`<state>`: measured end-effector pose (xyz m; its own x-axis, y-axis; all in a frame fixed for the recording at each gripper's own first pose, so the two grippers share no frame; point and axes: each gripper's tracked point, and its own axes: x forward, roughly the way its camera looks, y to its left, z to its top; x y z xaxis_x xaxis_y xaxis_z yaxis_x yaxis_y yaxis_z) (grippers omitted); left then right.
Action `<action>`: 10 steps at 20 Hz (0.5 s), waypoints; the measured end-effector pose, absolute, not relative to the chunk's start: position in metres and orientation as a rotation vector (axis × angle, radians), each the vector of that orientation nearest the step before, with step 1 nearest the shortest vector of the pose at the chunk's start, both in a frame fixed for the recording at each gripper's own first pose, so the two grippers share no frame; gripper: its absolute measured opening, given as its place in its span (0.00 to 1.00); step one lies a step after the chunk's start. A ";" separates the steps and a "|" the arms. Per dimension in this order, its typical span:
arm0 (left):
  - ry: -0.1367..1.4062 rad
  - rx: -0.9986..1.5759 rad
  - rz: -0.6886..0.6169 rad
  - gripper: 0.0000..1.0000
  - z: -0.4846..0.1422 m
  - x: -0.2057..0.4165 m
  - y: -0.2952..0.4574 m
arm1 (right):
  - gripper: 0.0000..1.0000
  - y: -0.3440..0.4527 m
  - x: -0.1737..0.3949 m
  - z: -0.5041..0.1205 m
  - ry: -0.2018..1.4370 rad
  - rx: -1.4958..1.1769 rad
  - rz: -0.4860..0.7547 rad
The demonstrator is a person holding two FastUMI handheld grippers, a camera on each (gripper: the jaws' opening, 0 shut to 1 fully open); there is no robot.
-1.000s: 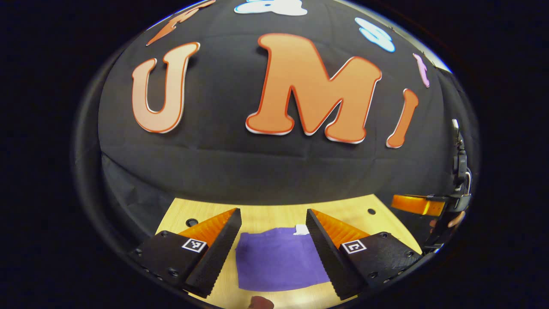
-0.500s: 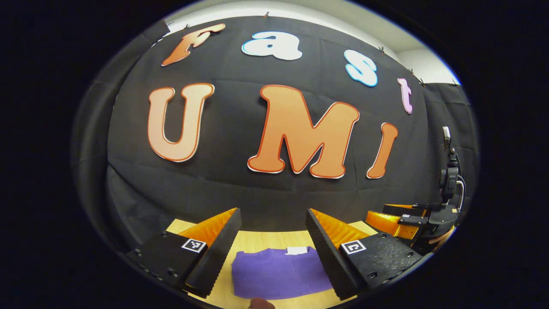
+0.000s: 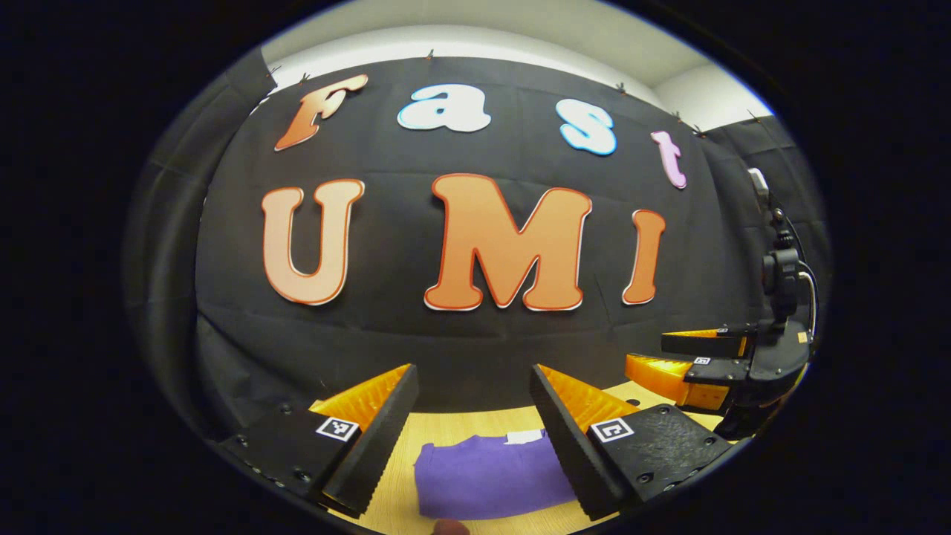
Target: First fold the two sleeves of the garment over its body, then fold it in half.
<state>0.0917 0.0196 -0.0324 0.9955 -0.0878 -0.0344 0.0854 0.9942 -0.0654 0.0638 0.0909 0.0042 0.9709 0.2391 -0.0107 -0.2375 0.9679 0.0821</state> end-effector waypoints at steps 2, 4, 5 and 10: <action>0.027 -0.036 -0.091 0.97 -0.038 0.082 0.015 | 0.95 0.090 0.057 0.007 -0.005 0.085 0.227; 0.033 -0.010 -0.100 0.97 -0.041 0.077 0.011 | 0.95 0.093 0.051 0.009 -0.020 0.082 0.220; 0.035 0.008 -0.098 0.96 -0.041 0.076 0.013 | 0.95 0.095 0.047 0.011 -0.032 0.075 0.217; -0.028 0.063 -0.103 0.96 -0.030 0.067 0.034 | 0.95 0.105 0.036 0.014 -0.048 0.072 0.155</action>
